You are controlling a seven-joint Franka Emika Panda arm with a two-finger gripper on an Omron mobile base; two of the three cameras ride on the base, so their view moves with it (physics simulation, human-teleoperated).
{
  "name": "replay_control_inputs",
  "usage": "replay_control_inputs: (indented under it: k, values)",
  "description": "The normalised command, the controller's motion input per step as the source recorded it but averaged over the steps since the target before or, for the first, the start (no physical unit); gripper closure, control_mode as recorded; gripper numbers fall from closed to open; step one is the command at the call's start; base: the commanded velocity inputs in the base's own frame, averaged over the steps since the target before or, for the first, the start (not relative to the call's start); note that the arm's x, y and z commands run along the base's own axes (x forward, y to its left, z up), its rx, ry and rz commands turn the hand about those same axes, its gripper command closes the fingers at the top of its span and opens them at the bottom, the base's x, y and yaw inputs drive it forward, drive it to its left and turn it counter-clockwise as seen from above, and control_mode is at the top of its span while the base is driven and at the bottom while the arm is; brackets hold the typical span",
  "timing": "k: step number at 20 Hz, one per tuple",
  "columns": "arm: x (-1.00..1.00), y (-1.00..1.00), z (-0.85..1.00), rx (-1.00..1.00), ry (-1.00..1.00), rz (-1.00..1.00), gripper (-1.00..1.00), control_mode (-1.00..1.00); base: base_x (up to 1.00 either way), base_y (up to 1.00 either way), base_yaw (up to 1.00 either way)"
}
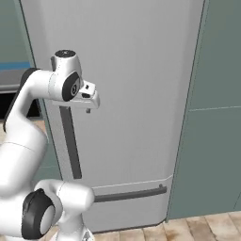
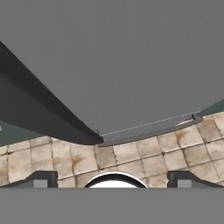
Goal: Retrieve the butter from the fridge and place it on a plate on the dining table. Then retrieve the butter knife by the fridge and place it near the plate.
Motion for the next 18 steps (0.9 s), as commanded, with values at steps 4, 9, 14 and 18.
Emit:
replay_control_inputs:
  k: [4,9,14,18]
  values:
    - [0.0,0.0,0.0,0.0,0.0,0.0,-1.0,1.0,-0.54,0.1,0.0]
    - [0.0,0.0,0.0,0.0,0.0,0.0,-1.0,1.0,-0.37,0.1,0.0]
    - [0.0,0.0,0.0,0.0,0.0,0.0,-1.0,1.0,-0.55,0.08,0.0]
    - [0.0,0.0,0.0,0.0,0.0,0.0,-1.0,1.0,-0.59,0.11,0.0]
